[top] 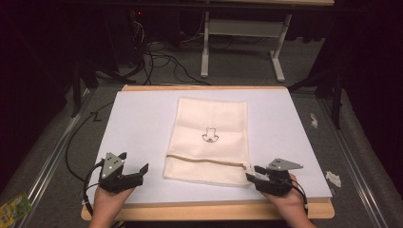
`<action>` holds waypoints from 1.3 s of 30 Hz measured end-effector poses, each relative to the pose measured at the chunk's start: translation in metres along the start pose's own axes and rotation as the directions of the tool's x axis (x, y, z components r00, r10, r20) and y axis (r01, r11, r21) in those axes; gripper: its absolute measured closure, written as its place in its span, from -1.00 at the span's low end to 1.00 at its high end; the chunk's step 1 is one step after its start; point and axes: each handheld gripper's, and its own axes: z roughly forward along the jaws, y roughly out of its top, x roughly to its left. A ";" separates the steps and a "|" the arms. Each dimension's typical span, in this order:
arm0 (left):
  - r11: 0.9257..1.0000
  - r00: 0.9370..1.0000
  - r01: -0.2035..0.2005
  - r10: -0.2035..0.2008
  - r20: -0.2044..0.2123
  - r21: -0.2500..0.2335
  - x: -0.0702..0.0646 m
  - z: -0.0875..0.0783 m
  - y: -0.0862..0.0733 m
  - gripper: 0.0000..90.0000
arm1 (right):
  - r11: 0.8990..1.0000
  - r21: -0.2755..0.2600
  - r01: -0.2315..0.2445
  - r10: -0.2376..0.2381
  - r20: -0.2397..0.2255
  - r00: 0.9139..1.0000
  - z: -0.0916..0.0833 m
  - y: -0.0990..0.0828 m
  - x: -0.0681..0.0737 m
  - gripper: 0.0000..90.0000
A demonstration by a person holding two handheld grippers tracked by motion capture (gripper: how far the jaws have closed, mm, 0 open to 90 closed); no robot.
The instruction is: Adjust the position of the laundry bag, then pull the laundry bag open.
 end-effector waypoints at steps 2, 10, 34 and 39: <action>1.000 1.000 -0.001 0.001 0.000 -0.003 -0.001 0.000 0.001 -0.73 | 0.999 0.030 0.030 -0.030 0.000 1.000 0.008 0.000 0.004 0.25; 1.000 1.000 -0.001 0.001 0.009 0.010 0.002 0.004 0.000 -0.73 | 0.993 0.076 0.092 -0.096 0.050 0.994 0.010 -0.001 0.004 1.00; 1.000 1.000 -0.005 0.005 0.020 0.007 -0.002 0.007 0.002 -0.73 | 0.998 -0.053 -0.040 0.046 0.110 0.993 -0.018 -0.001 -0.040 0.59; 1.000 1.000 -0.002 0.002 0.026 0.004 -0.003 0.011 0.004 -0.73 | 0.997 -0.057 -0.058 0.065 0.119 0.991 -0.011 0.003 -0.044 0.48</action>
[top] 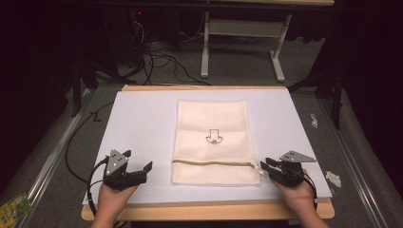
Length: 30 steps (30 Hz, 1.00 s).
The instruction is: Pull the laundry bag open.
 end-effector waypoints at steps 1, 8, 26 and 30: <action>1.000 1.000 -0.002 0.002 0.001 0.002 0.000 0.001 0.000 -0.73 | 1.000 0.003 -0.014 0.014 -0.002 1.000 0.002 0.001 0.001 0.47; 1.000 1.000 -0.011 0.011 0.006 0.010 -0.002 0.001 -0.001 -0.72 | 0.999 0.035 0.002 -0.003 0.015 1.000 0.016 0.005 0.008 0.46; 1.000 1.000 -0.010 0.010 0.003 0.007 -0.001 0.001 -0.001 -0.72 | 0.994 0.101 -0.043 0.046 -0.026 0.999 0.027 0.003 0.010 0.47; 1.000 1.000 -0.012 0.012 0.005 0.009 -0.001 0.001 -0.001 -0.72 | 0.995 0.096 -0.030 0.032 -0.022 0.999 0.029 0.004 0.011 0.60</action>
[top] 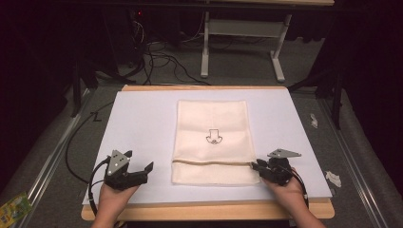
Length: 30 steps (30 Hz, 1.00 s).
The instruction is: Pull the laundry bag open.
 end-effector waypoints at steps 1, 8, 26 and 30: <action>1.000 1.000 -0.003 0.003 0.005 0.004 -0.001 0.001 0.000 -0.72 | 1.000 0.011 -0.001 0.001 -0.006 1.000 0.000 0.002 0.000 0.70; 1.000 1.000 -0.002 0.002 0.004 0.001 -0.002 0.000 0.000 -0.72 | 1.000 0.013 0.026 -0.026 -0.007 1.000 0.001 0.006 0.003 0.87; 0.999 0.998 -0.023 0.021 0.060 0.029 -0.014 0.008 0.001 -0.64 | 0.994 -0.095 0.061 -0.064 -0.027 0.998 -0.025 0.018 0.011 0.88; 1.000 0.994 -0.009 0.007 0.109 0.024 -0.024 0.015 0.003 -0.57 | 0.993 -0.082 0.080 -0.082 -0.025 0.996 -0.027 0.024 0.013 0.88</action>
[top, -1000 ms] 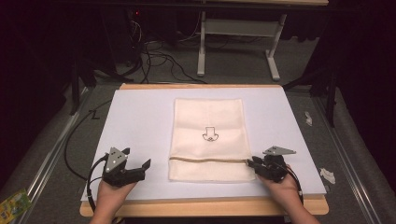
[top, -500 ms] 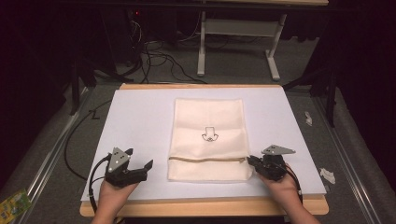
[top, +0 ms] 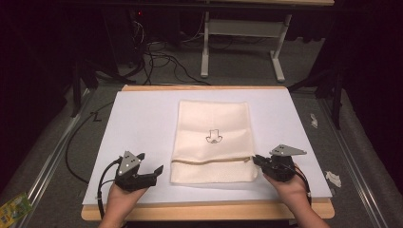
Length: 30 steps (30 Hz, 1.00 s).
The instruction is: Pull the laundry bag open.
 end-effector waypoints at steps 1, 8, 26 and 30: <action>1.000 1.000 0.002 -0.002 0.009 -0.004 -0.002 0.002 0.001 -0.56 | 1.000 0.003 0.003 -0.003 -0.005 1.000 -0.001 0.002 0.000 0.88; 1.000 0.997 -0.014 0.013 0.076 0.008 -0.024 0.020 0.008 -0.50 | 1.000 -0.011 0.006 -0.006 -0.024 1.000 0.001 0.000 0.000 0.88; 0.997 0.980 -0.074 0.075 0.183 -0.014 -0.091 0.080 0.038 -0.45 | 1.000 -0.026 0.004 -0.005 -0.035 0.999 -0.001 -0.002 -0.001 0.88; 0.997 0.970 -0.078 0.079 0.229 -0.016 -0.109 0.099 0.046 -0.38 | 1.000 -0.031 0.003 -0.004 -0.042 0.999 -0.001 -0.001 0.000 0.88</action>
